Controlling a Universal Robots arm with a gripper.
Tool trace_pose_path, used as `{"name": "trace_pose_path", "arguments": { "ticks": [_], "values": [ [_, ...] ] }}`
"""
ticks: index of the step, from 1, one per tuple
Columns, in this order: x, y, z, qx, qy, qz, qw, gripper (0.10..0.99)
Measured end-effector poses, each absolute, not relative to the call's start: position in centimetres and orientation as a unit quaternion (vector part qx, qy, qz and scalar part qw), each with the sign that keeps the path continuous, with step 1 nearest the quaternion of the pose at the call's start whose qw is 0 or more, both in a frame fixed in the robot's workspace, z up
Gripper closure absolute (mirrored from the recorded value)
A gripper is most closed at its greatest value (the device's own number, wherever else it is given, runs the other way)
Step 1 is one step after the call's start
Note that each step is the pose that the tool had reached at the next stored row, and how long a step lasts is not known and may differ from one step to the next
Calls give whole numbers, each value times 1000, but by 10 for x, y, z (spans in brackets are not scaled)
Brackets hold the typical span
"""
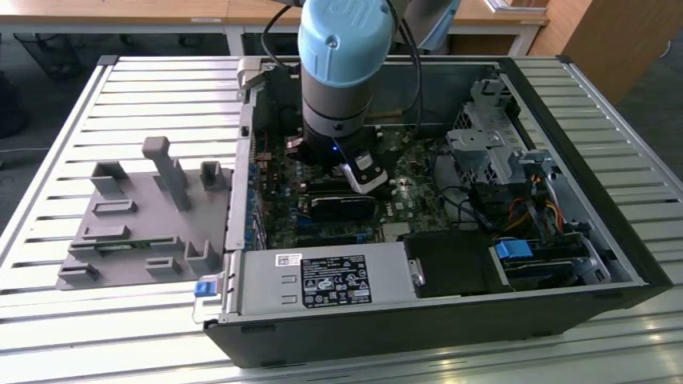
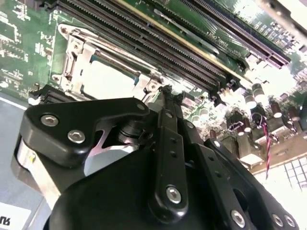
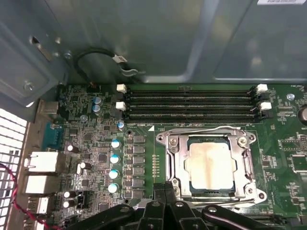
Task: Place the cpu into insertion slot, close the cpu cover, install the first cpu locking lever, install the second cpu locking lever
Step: 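Install the second cpu locking lever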
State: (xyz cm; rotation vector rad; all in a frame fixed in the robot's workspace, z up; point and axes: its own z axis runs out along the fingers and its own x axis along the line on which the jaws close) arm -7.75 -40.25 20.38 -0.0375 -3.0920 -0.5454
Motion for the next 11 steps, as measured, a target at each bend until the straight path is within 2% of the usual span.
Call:
{"name": "trace_pose_path", "arguments": {
  "ticks": [11],
  "values": [
    [-78,-402,222,-12,-985,-174,1,980]
  ]
}}
